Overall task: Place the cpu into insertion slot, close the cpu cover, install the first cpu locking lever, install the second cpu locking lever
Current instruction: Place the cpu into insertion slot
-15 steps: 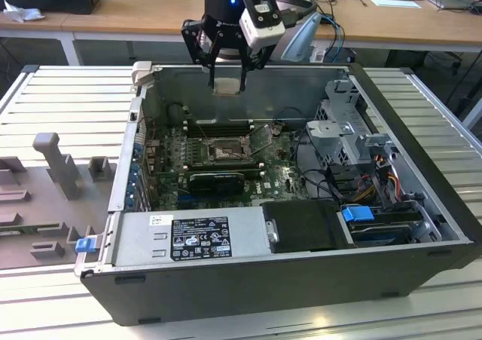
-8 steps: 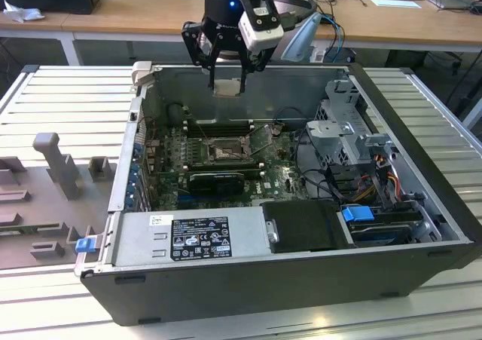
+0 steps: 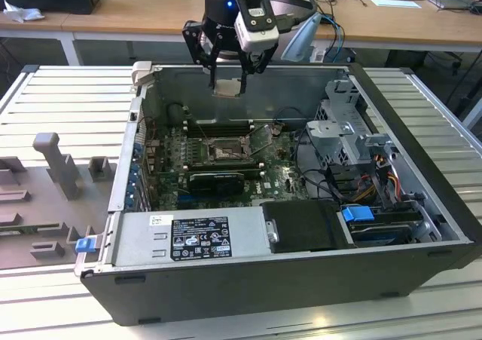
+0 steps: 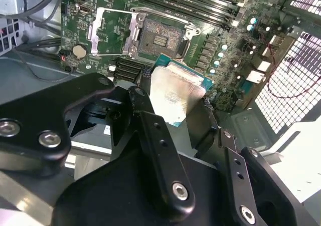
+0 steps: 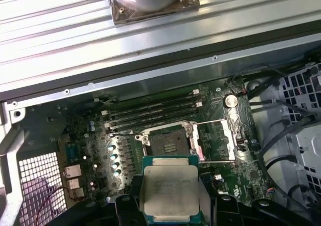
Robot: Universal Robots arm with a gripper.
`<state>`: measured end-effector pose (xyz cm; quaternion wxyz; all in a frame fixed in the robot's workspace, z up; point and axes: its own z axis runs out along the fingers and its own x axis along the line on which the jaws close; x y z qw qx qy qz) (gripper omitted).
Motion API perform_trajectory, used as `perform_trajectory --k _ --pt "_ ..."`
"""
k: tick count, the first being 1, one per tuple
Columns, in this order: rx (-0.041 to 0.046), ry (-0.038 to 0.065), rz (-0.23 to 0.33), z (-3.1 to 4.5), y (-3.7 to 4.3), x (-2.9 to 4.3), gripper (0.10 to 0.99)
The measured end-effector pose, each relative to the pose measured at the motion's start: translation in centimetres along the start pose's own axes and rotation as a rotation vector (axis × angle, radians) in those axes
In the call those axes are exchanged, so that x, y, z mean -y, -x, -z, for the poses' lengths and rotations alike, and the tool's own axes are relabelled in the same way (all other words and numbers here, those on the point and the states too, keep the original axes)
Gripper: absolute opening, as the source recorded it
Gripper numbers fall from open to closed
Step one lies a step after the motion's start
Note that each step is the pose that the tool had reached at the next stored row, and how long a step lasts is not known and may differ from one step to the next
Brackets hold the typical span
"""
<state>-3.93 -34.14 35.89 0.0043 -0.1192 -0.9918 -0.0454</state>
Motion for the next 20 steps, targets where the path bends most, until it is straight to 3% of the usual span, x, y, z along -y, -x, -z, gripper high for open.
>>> perform_trajectory --k 20 --pt "0.0134 0.003 -0.149 -0.05 0.00 0.01 0.525"
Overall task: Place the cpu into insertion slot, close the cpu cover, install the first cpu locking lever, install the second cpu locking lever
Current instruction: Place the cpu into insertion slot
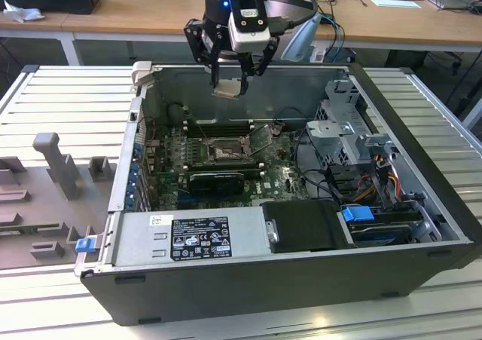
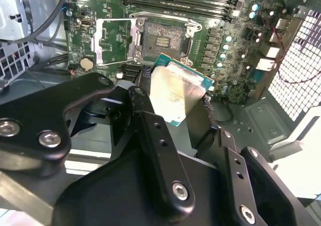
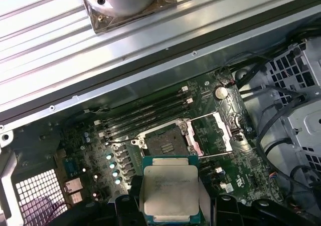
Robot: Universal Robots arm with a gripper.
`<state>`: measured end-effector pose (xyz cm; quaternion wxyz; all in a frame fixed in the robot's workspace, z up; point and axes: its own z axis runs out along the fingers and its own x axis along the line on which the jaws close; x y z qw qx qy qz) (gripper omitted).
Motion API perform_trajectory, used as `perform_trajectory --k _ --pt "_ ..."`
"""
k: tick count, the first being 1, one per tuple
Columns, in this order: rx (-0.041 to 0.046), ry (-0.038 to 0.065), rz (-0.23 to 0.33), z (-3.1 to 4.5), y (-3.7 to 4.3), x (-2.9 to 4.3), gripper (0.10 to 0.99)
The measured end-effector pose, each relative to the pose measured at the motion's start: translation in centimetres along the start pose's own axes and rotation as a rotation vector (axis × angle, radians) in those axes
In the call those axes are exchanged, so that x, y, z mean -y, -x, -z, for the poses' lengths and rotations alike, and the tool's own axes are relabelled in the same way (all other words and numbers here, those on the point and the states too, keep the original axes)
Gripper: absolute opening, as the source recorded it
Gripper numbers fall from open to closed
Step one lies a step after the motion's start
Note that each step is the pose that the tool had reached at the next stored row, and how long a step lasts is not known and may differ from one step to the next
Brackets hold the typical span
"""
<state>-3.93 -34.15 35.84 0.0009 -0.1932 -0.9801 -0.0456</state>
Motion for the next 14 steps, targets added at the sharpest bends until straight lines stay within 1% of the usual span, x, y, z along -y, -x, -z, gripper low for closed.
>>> perform_trajectory --k 8,14 --pt "0.0066 0.001 -0.074 -0.02 0.00 0.00 0.525" --pt "0.0101 0.002 -0.113 -0.02 0.00 0.00 0.525"
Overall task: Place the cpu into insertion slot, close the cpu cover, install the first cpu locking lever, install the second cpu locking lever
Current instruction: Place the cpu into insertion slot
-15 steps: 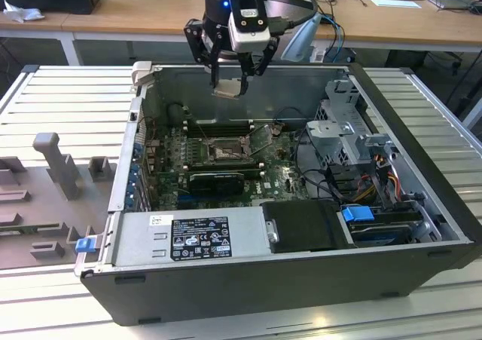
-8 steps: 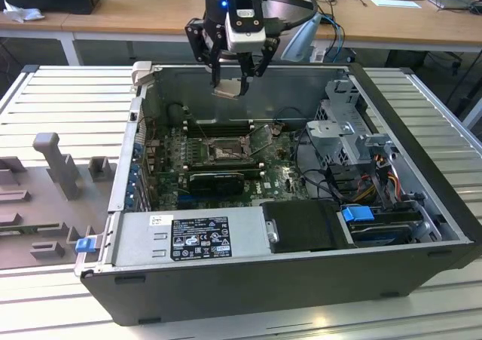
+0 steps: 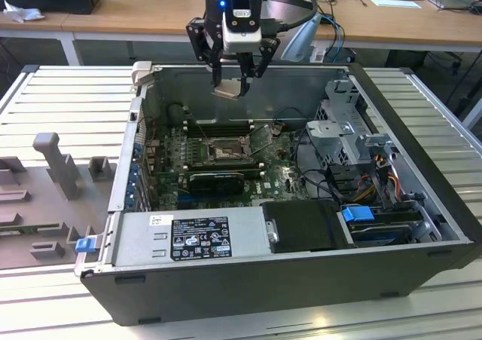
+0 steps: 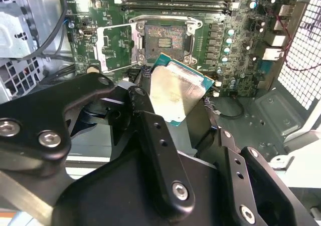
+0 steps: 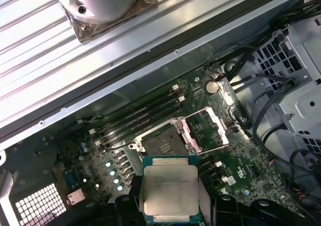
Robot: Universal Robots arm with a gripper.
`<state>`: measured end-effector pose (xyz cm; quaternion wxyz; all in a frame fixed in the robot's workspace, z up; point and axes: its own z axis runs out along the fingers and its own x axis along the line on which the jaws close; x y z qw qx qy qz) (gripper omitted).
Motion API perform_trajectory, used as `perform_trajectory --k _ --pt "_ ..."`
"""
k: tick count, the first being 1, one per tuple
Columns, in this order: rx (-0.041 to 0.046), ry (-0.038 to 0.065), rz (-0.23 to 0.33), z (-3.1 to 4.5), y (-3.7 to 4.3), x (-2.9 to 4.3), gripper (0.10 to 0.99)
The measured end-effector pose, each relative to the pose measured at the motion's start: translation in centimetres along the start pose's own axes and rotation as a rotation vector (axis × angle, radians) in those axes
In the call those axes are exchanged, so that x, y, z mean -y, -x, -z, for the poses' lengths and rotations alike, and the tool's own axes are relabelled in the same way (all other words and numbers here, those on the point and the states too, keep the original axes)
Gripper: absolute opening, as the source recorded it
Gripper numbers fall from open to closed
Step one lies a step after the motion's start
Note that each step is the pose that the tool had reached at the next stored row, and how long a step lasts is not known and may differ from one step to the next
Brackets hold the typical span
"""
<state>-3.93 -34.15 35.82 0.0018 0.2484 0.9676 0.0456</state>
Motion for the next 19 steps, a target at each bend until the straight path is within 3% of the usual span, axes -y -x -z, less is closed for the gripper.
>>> perform_trajectory --k 19 --pt "0.0149 0.003 -0.168 -0.01 0.00 0.00 0.525"
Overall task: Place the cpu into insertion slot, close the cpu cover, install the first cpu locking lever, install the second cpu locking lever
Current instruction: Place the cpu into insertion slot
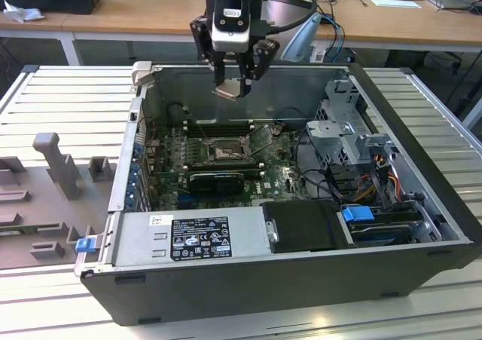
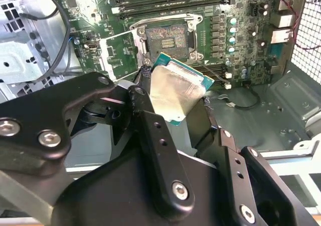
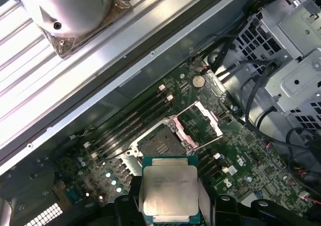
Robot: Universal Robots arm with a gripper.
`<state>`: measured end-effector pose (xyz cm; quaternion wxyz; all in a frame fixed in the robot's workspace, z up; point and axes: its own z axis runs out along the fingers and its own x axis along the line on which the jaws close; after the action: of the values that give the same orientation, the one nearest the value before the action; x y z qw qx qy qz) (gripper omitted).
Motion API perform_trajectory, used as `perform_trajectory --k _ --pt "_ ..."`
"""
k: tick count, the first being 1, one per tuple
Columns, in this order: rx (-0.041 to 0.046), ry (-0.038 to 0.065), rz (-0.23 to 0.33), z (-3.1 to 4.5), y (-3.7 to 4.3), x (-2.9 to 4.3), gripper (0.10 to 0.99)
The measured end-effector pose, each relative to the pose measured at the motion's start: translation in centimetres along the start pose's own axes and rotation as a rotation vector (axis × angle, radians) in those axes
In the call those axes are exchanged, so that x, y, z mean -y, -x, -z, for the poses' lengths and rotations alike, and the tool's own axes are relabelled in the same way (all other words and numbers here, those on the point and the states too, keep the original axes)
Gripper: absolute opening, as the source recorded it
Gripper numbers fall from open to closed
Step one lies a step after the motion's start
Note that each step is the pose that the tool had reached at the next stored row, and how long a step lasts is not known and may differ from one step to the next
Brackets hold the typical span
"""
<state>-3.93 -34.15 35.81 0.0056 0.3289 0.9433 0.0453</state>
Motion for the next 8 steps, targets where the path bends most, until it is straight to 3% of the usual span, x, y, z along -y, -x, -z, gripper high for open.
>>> perform_trajectory --k 4,8 --pt "0.0024 0.000 -0.026 -0.01 0.00 0.00 0.525" --pt "0.0084 0.001 -0.090 -0.03 0.00 0.00 0.525"
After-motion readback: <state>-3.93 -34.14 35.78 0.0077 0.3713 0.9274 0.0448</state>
